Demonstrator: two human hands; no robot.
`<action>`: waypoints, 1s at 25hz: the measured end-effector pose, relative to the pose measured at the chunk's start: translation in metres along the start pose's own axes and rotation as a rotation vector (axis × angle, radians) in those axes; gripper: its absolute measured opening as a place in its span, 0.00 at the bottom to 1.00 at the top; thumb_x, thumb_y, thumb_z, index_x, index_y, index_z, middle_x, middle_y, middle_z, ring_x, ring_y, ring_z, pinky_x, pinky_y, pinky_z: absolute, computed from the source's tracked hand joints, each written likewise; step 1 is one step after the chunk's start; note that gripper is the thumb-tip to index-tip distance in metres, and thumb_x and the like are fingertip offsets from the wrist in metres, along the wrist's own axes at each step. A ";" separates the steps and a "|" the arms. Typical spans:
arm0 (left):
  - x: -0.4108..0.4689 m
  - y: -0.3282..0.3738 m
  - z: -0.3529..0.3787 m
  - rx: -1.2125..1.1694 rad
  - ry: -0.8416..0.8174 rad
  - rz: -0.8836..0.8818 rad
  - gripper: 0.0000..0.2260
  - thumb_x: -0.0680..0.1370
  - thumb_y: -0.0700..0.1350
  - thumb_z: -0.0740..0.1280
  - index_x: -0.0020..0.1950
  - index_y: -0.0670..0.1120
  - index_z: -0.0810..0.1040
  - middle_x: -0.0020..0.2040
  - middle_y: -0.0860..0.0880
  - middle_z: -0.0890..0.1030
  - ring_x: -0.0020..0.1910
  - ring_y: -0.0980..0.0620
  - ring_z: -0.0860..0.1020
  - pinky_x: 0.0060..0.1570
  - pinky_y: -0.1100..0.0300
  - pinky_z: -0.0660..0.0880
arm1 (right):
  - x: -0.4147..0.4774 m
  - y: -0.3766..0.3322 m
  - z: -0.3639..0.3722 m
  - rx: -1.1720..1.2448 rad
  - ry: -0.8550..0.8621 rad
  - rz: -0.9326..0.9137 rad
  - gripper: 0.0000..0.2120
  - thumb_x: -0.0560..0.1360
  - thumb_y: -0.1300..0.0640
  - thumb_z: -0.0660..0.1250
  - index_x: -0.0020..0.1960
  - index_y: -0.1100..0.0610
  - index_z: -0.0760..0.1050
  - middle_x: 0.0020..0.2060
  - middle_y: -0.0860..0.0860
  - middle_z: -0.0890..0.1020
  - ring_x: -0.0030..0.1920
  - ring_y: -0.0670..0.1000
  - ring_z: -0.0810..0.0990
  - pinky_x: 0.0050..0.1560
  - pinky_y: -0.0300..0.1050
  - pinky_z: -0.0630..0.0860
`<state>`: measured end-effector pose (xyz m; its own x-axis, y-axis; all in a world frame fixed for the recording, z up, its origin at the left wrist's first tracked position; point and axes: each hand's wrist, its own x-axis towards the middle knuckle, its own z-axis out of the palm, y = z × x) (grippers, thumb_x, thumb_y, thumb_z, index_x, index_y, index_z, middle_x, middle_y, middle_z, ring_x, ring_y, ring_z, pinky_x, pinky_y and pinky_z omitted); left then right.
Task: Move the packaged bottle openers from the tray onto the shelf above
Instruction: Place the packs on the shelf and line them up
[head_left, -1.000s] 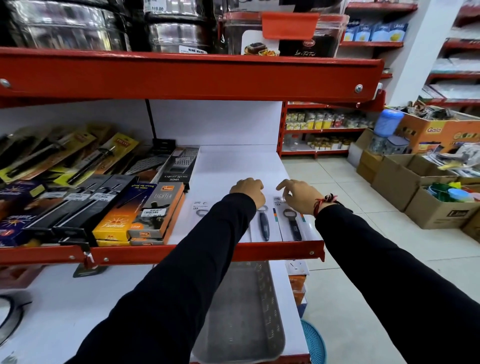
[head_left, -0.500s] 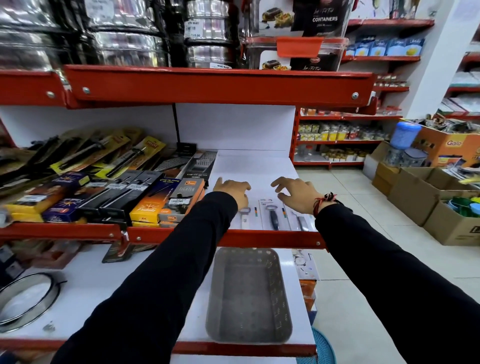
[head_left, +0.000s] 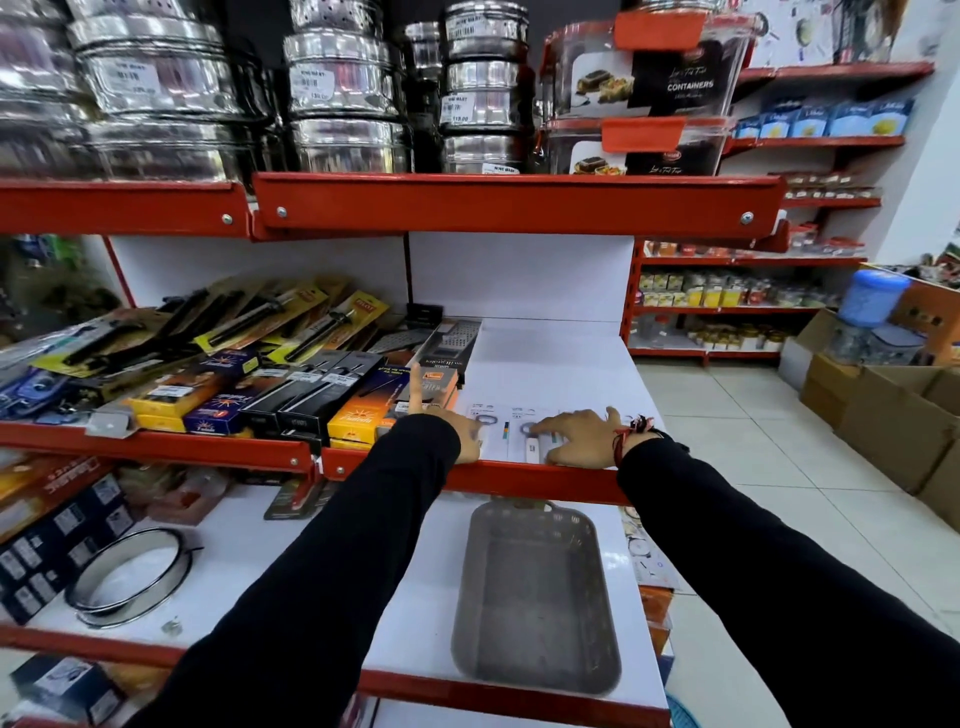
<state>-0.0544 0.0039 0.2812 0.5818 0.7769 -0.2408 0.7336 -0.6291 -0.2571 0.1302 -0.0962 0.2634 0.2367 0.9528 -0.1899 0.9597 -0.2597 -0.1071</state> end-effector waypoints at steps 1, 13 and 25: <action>0.001 -0.001 0.002 -0.016 0.003 -0.008 0.24 0.81 0.55 0.48 0.77 0.61 0.63 0.72 0.46 0.76 0.80 0.39 0.58 0.62 0.29 0.19 | 0.000 -0.001 0.000 -0.002 0.003 0.003 0.28 0.72 0.43 0.62 0.72 0.32 0.62 0.75 0.45 0.68 0.75 0.57 0.65 0.72 0.70 0.47; -0.001 0.012 0.008 0.011 0.067 -0.069 0.22 0.79 0.56 0.52 0.62 0.54 0.81 0.58 0.50 0.83 0.70 0.44 0.73 0.66 0.28 0.23 | -0.006 -0.007 0.000 -0.014 0.052 0.048 0.25 0.74 0.41 0.63 0.70 0.34 0.64 0.72 0.47 0.72 0.74 0.57 0.67 0.74 0.71 0.40; -0.005 0.033 0.001 0.078 0.126 -0.181 0.17 0.77 0.52 0.56 0.44 0.46 0.83 0.50 0.49 0.86 0.72 0.39 0.71 0.67 0.27 0.25 | -0.004 -0.009 0.001 -0.059 0.094 0.033 0.25 0.71 0.42 0.63 0.68 0.37 0.68 0.65 0.48 0.78 0.71 0.55 0.70 0.73 0.70 0.36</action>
<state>-0.0336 -0.0203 0.2732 0.4860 0.8713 -0.0672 0.8033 -0.4757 -0.3585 0.1205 -0.0977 0.2642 0.2783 0.9553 -0.1001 0.9579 -0.2837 -0.0443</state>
